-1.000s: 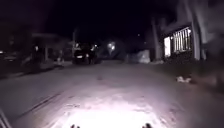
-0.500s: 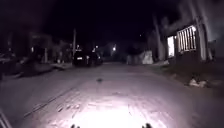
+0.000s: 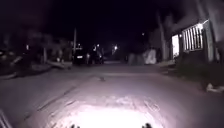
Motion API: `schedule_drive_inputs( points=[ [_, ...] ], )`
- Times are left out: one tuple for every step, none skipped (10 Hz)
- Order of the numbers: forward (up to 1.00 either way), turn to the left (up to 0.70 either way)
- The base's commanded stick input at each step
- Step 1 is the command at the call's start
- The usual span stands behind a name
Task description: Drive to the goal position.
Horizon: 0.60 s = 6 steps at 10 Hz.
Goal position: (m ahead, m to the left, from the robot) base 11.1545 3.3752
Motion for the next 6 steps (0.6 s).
schedule_drive_inputs(
  points=[
    [0.85,-0.34],
    [0.85,-0.34],
    [0.85,-0.34],
    [0.85,-0.15],
    [0.85,0.00],
    [0.85,0.00]
  ],
)
